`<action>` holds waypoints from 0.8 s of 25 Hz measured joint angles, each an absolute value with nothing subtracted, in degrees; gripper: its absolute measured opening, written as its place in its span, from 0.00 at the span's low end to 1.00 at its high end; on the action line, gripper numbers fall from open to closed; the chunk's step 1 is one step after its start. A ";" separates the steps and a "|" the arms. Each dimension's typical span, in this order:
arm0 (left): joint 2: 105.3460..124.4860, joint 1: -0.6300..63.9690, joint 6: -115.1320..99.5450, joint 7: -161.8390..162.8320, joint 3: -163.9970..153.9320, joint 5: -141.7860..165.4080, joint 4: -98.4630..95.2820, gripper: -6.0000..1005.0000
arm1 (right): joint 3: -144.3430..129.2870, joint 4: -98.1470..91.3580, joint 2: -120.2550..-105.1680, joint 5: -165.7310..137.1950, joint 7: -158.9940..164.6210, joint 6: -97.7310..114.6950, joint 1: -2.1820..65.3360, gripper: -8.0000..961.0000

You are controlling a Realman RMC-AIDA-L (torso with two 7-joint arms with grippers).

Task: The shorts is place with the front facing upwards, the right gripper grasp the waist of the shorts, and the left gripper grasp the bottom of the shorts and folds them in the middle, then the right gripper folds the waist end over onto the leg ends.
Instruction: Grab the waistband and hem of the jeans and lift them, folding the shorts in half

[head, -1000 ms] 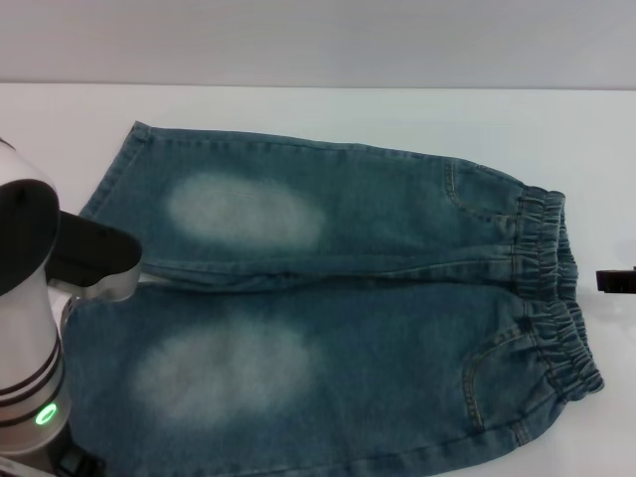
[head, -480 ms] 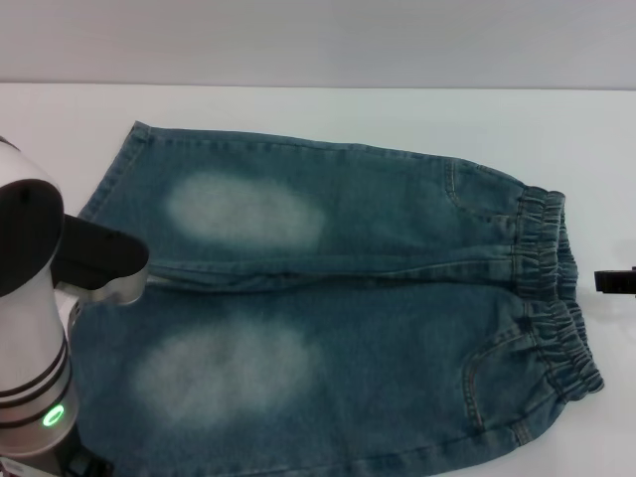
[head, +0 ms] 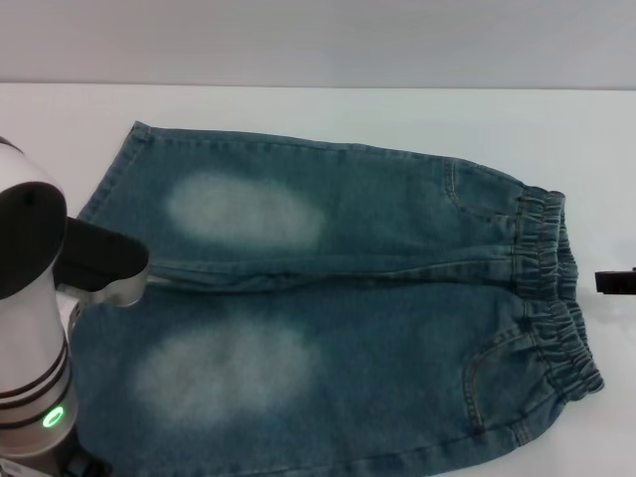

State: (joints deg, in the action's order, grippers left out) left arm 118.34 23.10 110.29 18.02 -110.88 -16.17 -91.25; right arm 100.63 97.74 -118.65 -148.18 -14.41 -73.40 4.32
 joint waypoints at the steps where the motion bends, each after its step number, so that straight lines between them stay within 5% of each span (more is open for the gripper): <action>1: 118.29 23.12 110.33 18.09 -110.91 -15.84 -91.20 0.76 | 100.61 97.74 -118.65 -148.19 -14.41 -73.40 4.32 0.60; 20: 118.38 22.96 109.72 17.95 -111.24 -16.66 -90.21 0.76 | 100.54 97.73 -118.65 -148.19 -14.41 -73.41 4.30 0.60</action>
